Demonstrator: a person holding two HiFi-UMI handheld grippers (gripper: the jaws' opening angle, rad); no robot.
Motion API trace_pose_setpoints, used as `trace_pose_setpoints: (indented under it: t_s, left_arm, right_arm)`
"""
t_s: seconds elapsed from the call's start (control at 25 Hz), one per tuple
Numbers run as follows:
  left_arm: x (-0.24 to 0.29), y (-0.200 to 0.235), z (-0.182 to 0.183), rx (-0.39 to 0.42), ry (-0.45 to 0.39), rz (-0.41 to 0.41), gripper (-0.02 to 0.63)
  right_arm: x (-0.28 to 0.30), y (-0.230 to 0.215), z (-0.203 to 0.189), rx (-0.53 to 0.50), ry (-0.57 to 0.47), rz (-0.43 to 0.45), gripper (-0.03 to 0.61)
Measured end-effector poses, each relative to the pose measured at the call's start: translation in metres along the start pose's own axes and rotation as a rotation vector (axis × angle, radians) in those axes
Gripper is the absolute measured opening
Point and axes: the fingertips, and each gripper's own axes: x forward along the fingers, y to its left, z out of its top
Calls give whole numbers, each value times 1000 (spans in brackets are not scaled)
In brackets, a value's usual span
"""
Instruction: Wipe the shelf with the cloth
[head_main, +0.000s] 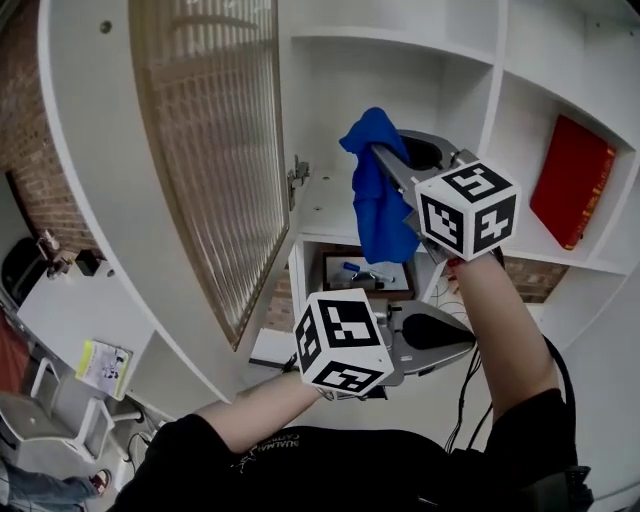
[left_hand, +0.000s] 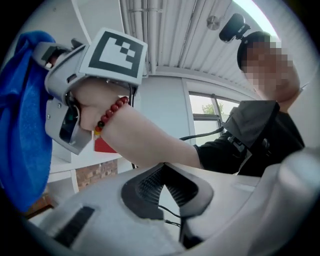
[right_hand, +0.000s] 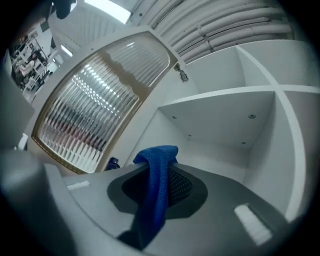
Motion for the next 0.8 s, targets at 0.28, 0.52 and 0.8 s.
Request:
trace_pose_setpoints:
  t_s: [0.28,0.52,0.8]
  left_arm:
    - [-15,7,2,-49,9,-71,-2]
    - [-13,17,-15,-61,29,-93,-2]
    - [-18,10,-32,-60,17,-195,0]
  right_arm:
    - [51,-7,-19,-103,146,-9,64]
    - [71,-45,0,-134,83,-166,64]
    - [111,-33,-93,-83,393,41,66]
